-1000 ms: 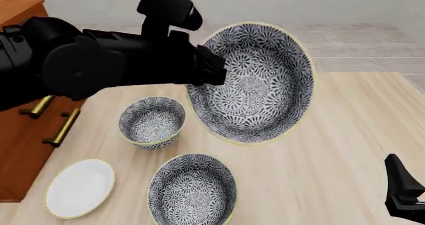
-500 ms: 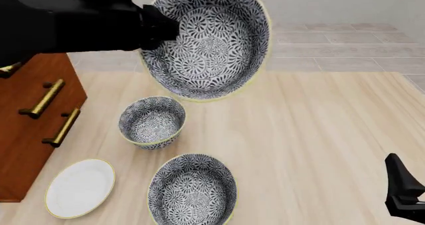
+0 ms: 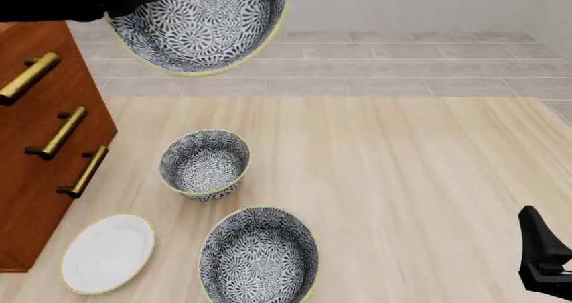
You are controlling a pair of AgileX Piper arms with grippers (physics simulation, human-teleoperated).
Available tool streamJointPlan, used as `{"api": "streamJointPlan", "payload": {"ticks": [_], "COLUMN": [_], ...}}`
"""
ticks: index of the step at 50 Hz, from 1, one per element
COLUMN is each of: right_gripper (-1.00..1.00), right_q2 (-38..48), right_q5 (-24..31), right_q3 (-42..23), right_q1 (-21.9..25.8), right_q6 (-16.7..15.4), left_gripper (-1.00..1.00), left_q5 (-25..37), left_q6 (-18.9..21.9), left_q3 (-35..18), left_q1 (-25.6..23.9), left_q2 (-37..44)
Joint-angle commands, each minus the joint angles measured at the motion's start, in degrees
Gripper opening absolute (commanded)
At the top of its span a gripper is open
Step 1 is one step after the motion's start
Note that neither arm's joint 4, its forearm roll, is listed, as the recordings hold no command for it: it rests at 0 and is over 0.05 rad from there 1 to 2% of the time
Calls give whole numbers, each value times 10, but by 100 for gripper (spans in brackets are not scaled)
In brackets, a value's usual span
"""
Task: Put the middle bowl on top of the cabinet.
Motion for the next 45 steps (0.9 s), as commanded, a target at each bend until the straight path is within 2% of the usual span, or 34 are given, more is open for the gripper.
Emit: {"api": "streamJointPlan", "payload": {"ticks": [1, 10, 24, 39, 45], "right_gripper": [100, 100, 100, 100, 100], "right_q2": [0, 0, 0, 0, 0], "right_q5": [-3, -3, -1, -1, -3], "right_q3": [0, 0, 0, 0, 0], "right_q1": [0, 1, -1, 2, 3], "right_q6": [3, 4, 6, 3, 1], "left_gripper": [-100, -100, -100, -100, -100], "left_q5": [26, 35, 36, 71, 72], "left_q6": [-8, -24, -50, -79, -120], "left_q3": [-31, -47, -55, -92, -93], "left_q1": [55, 123, 182, 248, 288], "left_q2": [-20, -23, -15, -1, 4]}}
